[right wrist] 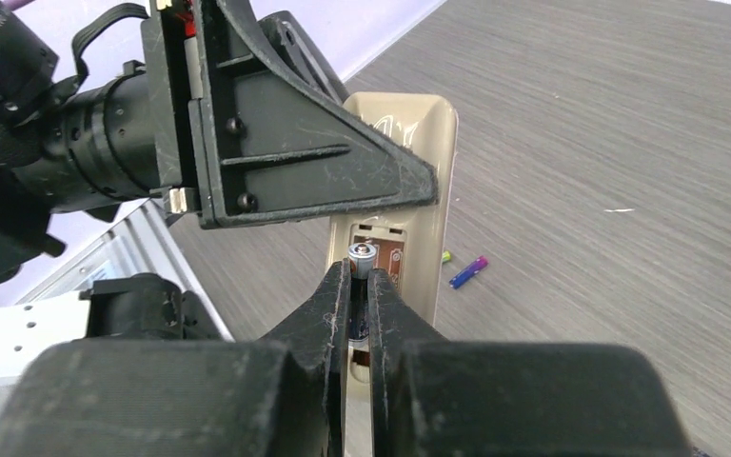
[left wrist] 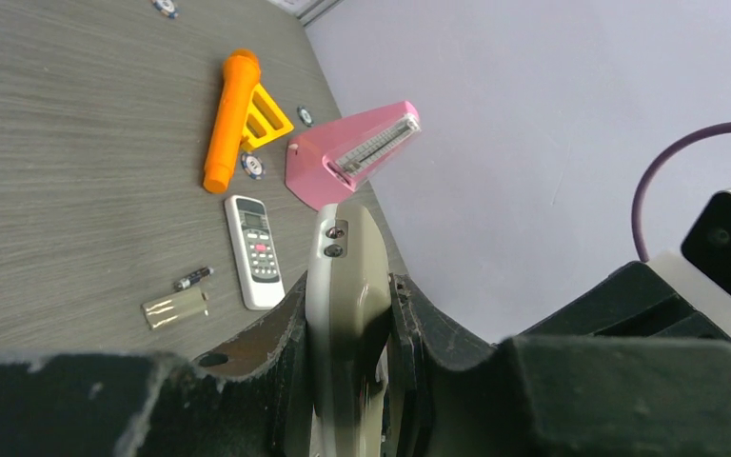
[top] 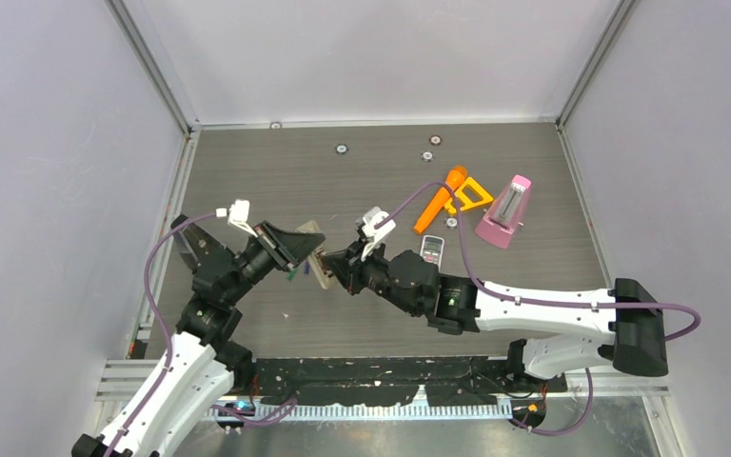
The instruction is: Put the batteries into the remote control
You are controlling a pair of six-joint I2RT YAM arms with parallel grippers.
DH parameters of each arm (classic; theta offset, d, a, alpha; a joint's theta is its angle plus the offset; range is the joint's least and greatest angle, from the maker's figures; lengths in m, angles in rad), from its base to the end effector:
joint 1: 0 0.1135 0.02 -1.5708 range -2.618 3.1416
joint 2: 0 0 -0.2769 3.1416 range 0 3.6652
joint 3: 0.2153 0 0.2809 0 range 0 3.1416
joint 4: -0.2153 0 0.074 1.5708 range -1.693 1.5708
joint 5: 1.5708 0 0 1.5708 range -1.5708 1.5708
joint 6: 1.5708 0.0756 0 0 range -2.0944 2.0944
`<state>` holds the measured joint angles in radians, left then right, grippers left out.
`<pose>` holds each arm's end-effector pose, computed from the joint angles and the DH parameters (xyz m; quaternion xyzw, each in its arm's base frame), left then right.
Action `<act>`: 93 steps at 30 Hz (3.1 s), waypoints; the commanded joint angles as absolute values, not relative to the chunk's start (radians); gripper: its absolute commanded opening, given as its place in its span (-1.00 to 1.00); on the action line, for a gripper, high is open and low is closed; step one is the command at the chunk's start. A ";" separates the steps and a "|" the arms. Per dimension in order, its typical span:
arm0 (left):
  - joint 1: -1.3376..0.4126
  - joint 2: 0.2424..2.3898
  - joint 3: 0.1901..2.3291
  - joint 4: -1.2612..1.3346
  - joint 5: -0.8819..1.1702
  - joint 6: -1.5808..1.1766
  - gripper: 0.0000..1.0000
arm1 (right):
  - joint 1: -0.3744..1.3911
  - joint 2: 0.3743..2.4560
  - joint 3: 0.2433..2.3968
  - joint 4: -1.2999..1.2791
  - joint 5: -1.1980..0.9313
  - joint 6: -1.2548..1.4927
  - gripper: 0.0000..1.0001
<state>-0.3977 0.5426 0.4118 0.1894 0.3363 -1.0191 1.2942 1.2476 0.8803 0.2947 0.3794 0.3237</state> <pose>0.1820 -0.1035 0.2887 -0.0909 0.6812 -0.5539 0.4700 0.1235 0.3325 0.3231 -0.2218 0.6960 0.3886 0.5615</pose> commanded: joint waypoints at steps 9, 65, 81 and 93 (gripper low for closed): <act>-0.400 0.563 0.516 0.087 0.321 -1.034 -1.00 | 1.304 1.298 0.956 0.361 0.467 0.224 -0.89; -0.400 0.586 0.553 -0.029 0.280 -0.972 -1.00 | 1.263 1.167 1.009 0.133 0.377 0.445 0.44; -0.400 0.573 0.578 0.046 0.384 -0.897 -1.00 | 1.029 1.208 0.962 0.123 -0.139 0.932 0.66; -0.400 0.581 0.591 0.106 0.477 -0.923 -1.00 | 0.995 1.239 0.863 0.313 -0.221 1.012 0.59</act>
